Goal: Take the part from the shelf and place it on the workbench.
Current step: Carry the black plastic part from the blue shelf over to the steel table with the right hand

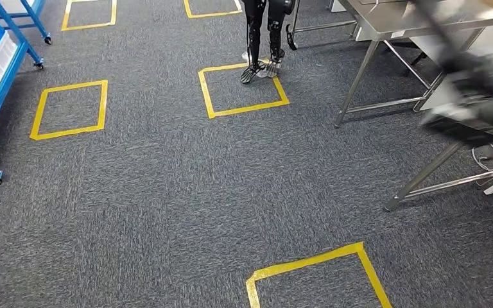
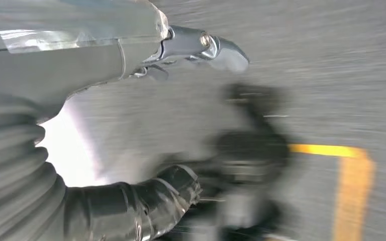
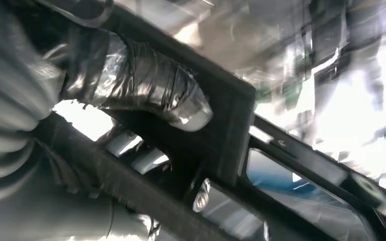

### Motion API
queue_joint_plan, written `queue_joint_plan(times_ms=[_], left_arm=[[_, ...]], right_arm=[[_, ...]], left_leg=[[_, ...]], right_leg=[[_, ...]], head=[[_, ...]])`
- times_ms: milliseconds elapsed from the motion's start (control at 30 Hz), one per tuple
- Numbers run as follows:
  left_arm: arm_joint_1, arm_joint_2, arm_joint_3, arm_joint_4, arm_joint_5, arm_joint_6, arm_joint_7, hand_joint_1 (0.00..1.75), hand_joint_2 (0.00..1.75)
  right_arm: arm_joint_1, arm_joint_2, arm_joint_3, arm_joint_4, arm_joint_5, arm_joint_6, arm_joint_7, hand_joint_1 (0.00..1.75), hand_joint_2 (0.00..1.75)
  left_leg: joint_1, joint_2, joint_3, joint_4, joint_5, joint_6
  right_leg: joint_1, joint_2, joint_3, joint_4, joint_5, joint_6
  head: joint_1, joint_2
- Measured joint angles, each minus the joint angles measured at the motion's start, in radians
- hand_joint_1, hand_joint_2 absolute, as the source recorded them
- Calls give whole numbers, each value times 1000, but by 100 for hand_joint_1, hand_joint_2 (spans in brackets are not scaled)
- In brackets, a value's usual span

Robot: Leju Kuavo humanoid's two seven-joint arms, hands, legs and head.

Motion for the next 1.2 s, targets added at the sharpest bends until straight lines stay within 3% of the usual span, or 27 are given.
queue_joint_plan(times_ms=[67, 100, 200, 267, 333, 367, 400, 433, 467, 533, 600, 633, 700, 733, 800, 867, 900, 933, 1000, 1067, 1133, 1200], left_arm=[[-105, 132, -137, 31, 119, 53, -119, 0, 175], [-159, 190, -218, 46, 168, 70, -165, 0, 175], [-305, 308, -444, 93, 246, 95, -234, 0, 175], [-370, 358, -546, 116, 259, 101, -252, 0, 175], [-410, 394, -618, 134, 265, 104, -259, 0, 175], [-425, 408, -647, 141, 267, 104, -260, 0, 175], [-438, 418, -671, 147, 268, 104, -261, 0, 175], [-448, 426, -689, 152, 268, 104, -262, 0, 175], [-457, 433, -707, 157, 268, 104, -264, 0, 175], [-477, 447, -738, 166, 274, 104, -273, 0, 175], [-507, 460, -780, 175, 287, 99, -293, 0, 175], [-525, 467, -805, 180, 296, 94, -304, 0, 175], [-562, 480, -851, 190, 312, 84, -324, 0, 175], [-580, 486, -873, 195, 322, 81, -337, 0, 175], [-617, 496, -922, 202, 350, 78, -366, 0, 175], [-658, 504, -983, 208, 385, 79, -401, 0, 175], [-677, 507, -1013, 210, 401, 80, -416, 0, 175], [-695, 509, -1039, 212, 415, 81, -429, 0, 175], [-727, 512, -1085, 216, 436, 84, -449, 0, 175], [-757, 515, -1128, 222, 452, 81, -466, 0, 175], [-785, 519, -1166, 233, 463, 69, -476, 0, 175], [-808, 520, -1193, 249, 466, 54, -479, 0, 175]], right_arm=[[-62, 53, 120, 35, -12, -13, 9, 175, 175], [-92, 76, 165, 50, -16, -21, 13, 175, 175], [-161, 119, 254, 82, -20, -31, 19, 175, 175], [-192, 139, 289, 95, -20, -33, 19, 175, 175], [-208, 157, 312, 105, -20, -36, 19, 175, 175], [-210, 163, 321, 110, -20, -37, 18, 175, 175], [-211, 168, 329, 115, -20, -37, 18, 175, 175], [-211, 172, 334, 120, -20, -37, 18, 175, 175], [-213, 176, 338, 124, -20, -37, 18, 175, 175], [-217, 183, 342, 131, -20, -38, 17, 175, 175], [-220, 189, 347, 137, -19, -39, 14, 175, 175], [-220, 192, 350, 141, -18, -39, 12, 175, 175], [-220, 195, 353, 146, -17, -39, 11, 175, 175], [-222, 197, 353, 149, -16, -39, 10, 175, 175], [-227, 197, 354, 152, -15, -39, 10, 175, 175], [-229, 197, 357, 156, -13, -39, 11, 175, 175], [-227, 197, 359, 158, -13, -39, 11, 175, 175], [-226, 196, 362, 160, -13, -38, 12, 175, 175], [-229, 194, 366, 163, -12, -37, 13, 175, 175], [-237, 191, 368, 167, -13, -35, 13, 175, 175], [-245, 191, 369, 175, -13, -33, 13, 175, 175], [-249, 191, 369, 184, -13, -30, 13, 175, 175]], left_leg=[[-1, -1, -6, 4, 5, -21], [-4, -1, -7, 3, 8, -31], [5, -4, -6, -2, 9, -53], [11, -30, -36, 61, -30, -55], [6, -54, -106, 199, -91, -48], [3, -59, -141, 262, -109, -45], [0, -61, -164, 295, -108, -41], [-3, -63, -169, 287, -86, -35], [-6, -69, -156, 242, -47, -29], [-9, -109, -109, 113, 23, -16], [-10, -142, -79, 41, 39, -11], [-11, -142, -74, 34, 35, -11], [-12, -120, -66, 20, 36, -6], [-10, -109, -61, 13, 37, -1], [-10, -88, -50, 0, 38, 9], [-10, -67, -44, -2, 34, 15], [-10, -56, -41, -2, 31, 16], [-10, -45, -38, -1, 27, 16], [-10, -24, -27, -1, 19, 11], [-14, -6, -17, 0, 10, 3], [-20, 13, -12, -1, 5, -7], [-21, 29, -5, -3, -1, -16]], right_leg=[[-2, -16, 41, -89, 25, 1], [2, -17, 43, -99, 24, -6], [12, 0, 37, -102, 31, -39], [17, 14, 42, -110, 36, -61], [28, 31, 43, -112, 36, -75], [34, 42, 43, -111, 35, -79], [40, 52, 45, -110, 33, -83], [44, 64, 47, -109, 31, -85], [47, 76, 50, -107, 28, -86], [49, 98, 51, -101, 21, -85], [47, 118, 43, -97, 19, -77], [46, 129, 39, -98, 21, -72], [43, 138, 35, -99, 21, -61], [44, 122, 29, -88, 12, -57], [46, 69, -10, -7, -30, -51], [45, 39, -76, 113, -73, -45], [44, 35, -99, 149, -75, -42], [43, 31, -105, 148, -59, -39], [41, 10, -61, 42, 15, -38], [52, -36, -6, -75, 62, -45], [64, -53, 9, -111, 64, -56], [62, -31, 10, -118, 67, -68]], head=[[-1, 0], [-2, 0], [-4, 0], [-6, 0], [-6, 0], [-6, 0], [-6, 0], [-6, 0], [-6, 0], [-6, 0], [-6, 0], [-6, 0], [-6, 0], [-5, 0], [-3, 0], [-2, 0], [-2, 0], [-2, 0], [-2, 0], [-2, 0], [-2, 0], [-3, 0]])
